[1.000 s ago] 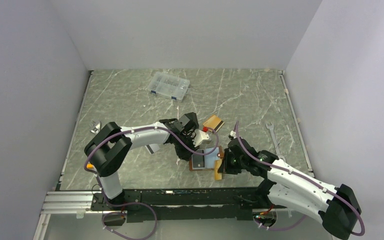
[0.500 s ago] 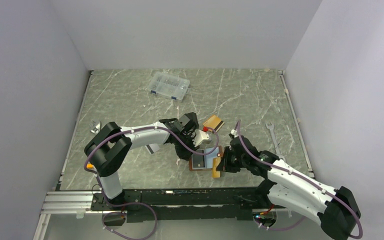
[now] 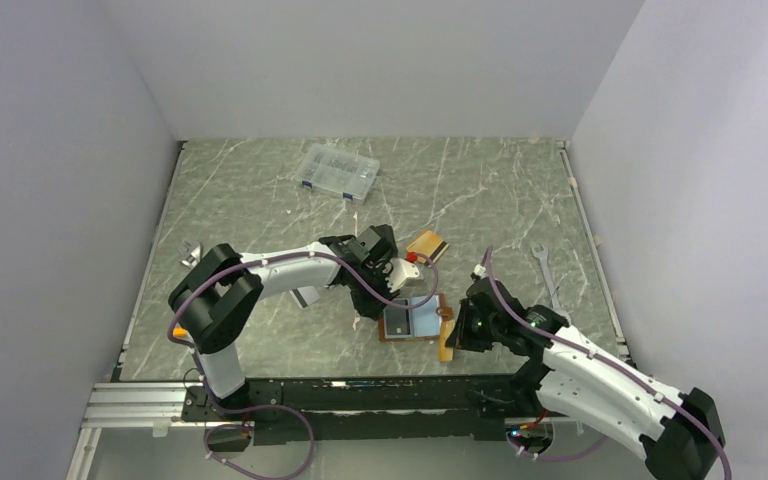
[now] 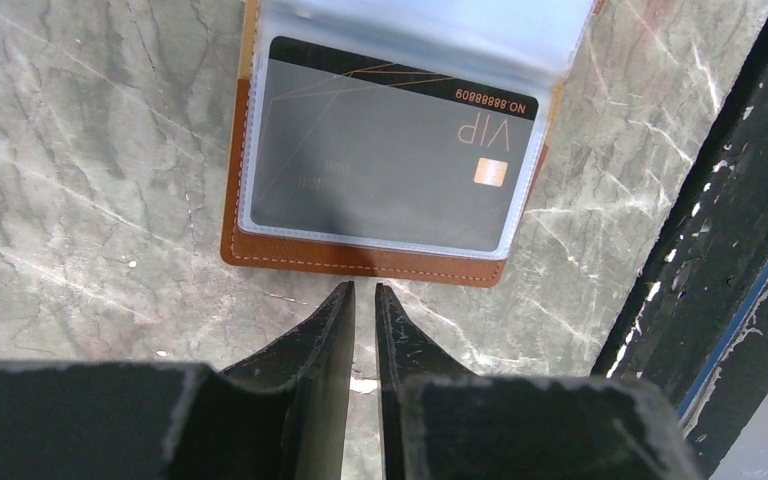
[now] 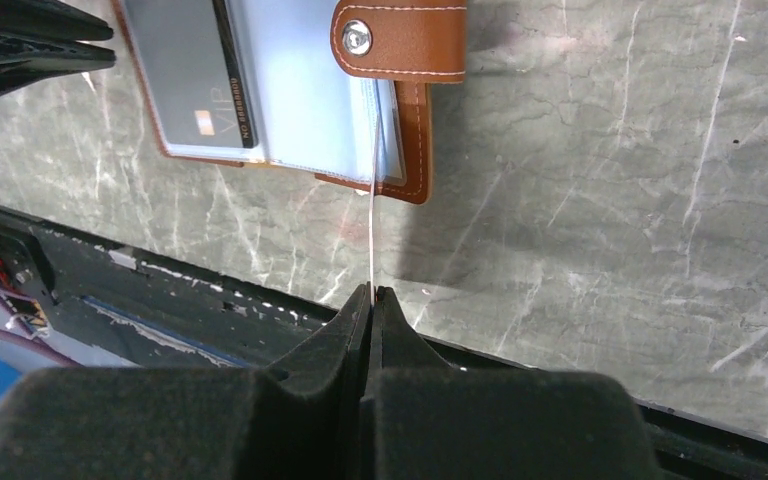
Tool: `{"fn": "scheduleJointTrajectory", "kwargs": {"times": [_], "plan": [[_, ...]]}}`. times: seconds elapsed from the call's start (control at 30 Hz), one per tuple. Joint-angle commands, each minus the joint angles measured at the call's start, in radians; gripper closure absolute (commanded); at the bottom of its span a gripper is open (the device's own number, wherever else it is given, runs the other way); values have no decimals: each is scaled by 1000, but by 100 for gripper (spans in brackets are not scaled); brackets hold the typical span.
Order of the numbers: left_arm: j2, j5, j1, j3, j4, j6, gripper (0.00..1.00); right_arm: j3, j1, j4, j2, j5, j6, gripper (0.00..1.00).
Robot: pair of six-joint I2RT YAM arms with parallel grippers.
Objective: Put the credit cards into the card holder
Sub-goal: Turn over the card slot in the card holder.
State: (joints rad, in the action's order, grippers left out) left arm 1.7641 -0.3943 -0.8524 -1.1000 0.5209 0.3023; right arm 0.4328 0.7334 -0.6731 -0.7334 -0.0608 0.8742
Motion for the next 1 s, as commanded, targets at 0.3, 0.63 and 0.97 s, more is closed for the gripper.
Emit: {"fn": "scheduleJointTrajectory", "kwargs": {"times": [0.3, 0.63, 0.97], "plan": [[-25, -11, -5, -25, 3, 20, 83, -9, -6, 98, -53, -49, -10, 100], [-26, -12, -4, -24, 5, 21, 83, -34, -6, 141, -64, -70, -4, 100], [-30, -10, -3, -20, 4, 28, 84, -11, -6, 369, -105, -101, -21, 100]]}}
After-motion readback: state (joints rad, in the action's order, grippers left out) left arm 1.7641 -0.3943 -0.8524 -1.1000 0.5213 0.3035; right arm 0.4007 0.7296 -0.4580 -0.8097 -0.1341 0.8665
